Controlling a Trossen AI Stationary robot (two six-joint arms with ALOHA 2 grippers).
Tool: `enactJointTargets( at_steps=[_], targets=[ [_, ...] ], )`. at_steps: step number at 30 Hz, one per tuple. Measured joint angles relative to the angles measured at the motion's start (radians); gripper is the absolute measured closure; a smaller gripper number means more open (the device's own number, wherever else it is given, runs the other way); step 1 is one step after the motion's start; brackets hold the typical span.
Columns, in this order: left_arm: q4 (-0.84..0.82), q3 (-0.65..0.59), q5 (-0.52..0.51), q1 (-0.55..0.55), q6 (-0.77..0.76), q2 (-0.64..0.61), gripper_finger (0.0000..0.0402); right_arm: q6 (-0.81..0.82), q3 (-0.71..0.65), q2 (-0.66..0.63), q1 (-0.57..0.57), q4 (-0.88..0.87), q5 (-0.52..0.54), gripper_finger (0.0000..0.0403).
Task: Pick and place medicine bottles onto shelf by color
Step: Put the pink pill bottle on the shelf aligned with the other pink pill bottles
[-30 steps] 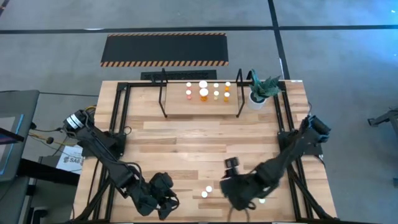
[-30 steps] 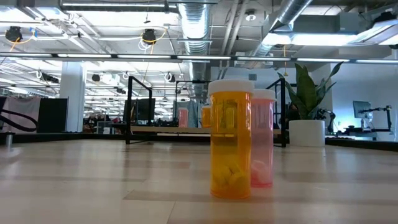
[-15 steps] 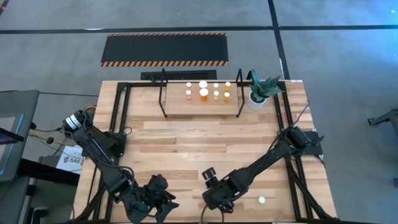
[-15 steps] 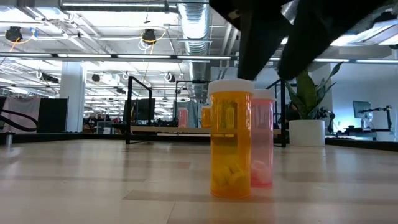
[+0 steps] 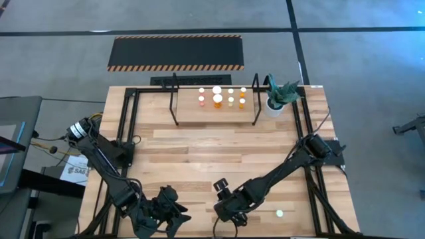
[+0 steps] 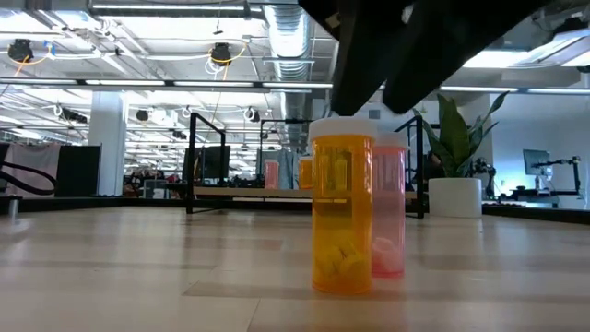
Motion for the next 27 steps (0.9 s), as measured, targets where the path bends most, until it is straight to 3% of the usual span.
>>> enactJointTargets(
  at_steps=[10, 21, 27],
  targets=[
    [0.002, 0.000, -0.002, 0.000, 0.000, 0.000, 0.0228, 0.021, -0.116, 0.000, -0.011, 0.055, -0.014, 0.0234],
    [-0.004, -0.001, -0.001, 0.001, 0.000, 0.000, 0.0228, 0.053, -0.117, 0.000, -0.012, 0.058, -0.014, 0.0280],
    [-0.004, -0.001, -0.001, 0.006, -0.001, 0.000, 0.0228, 0.053, -0.118, -0.016, -0.024, 0.003, -0.015, 0.0267]
  ],
)
